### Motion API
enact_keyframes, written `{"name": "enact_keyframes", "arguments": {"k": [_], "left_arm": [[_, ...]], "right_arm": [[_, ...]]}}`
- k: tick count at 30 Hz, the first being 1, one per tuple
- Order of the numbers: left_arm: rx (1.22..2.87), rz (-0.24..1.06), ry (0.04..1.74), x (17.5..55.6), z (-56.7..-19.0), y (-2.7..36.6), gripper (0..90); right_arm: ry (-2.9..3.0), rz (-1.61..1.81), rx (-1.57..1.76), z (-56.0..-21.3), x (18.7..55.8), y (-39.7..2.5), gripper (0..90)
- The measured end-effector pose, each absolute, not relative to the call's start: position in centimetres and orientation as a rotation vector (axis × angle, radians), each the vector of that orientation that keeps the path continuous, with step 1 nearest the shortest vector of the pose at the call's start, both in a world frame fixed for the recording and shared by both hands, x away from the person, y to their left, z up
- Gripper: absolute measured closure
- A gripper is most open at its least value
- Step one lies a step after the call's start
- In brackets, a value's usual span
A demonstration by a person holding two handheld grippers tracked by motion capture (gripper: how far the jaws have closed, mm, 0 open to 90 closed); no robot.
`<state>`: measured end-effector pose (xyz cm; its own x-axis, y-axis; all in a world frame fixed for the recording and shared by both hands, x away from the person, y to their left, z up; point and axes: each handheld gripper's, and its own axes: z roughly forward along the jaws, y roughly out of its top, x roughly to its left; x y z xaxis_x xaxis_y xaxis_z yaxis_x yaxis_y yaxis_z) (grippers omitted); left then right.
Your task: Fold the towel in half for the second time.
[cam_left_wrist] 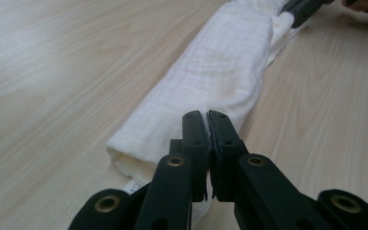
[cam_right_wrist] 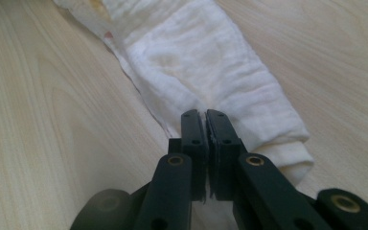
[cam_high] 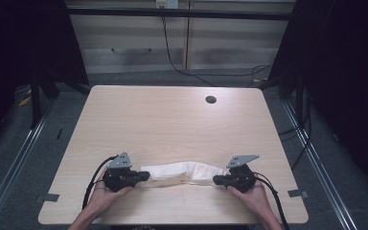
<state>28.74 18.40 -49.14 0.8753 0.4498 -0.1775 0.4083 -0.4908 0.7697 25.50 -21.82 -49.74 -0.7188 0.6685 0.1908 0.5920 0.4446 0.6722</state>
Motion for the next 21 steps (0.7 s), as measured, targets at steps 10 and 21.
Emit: {"name": "enact_keyframes", "arguments": {"k": [10,21], "left_arm": [[2.19,0.104,0.617,28.6,-50.2,18.1,86.9],[2.178,0.11,0.634,28.5,-50.4,18.2,86.9]], "right_arm": [[2.557,1.087,1.138,-49.5,25.9,-22.5,87.2],[2.482,1.017,1.136,-49.2,25.2,-23.1,86.9]]}}
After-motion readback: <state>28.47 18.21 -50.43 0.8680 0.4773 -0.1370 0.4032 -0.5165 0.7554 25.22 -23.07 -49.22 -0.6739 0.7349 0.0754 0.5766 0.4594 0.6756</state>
